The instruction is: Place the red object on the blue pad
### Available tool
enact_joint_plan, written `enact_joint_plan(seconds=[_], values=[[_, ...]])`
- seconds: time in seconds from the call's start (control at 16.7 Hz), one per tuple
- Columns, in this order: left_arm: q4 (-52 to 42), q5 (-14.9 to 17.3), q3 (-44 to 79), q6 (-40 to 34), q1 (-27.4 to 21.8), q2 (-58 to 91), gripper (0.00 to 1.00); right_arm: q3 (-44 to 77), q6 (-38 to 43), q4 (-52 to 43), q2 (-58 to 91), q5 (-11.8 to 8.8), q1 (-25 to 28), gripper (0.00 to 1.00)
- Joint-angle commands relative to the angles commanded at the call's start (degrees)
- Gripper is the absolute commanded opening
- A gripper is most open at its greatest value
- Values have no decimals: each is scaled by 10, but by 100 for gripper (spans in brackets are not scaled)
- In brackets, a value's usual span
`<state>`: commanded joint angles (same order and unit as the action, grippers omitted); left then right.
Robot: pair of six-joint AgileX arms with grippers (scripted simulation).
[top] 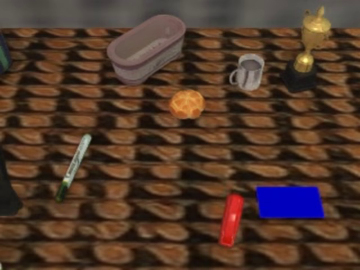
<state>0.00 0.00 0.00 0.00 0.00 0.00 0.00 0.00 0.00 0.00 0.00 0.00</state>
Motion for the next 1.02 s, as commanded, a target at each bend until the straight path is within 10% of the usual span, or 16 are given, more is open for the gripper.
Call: enact_joint_plan(seconds=[1.02], values=[[0, 0, 0, 0, 0, 0, 100, 389, 270, -298, 508, 0, 201, 100]])
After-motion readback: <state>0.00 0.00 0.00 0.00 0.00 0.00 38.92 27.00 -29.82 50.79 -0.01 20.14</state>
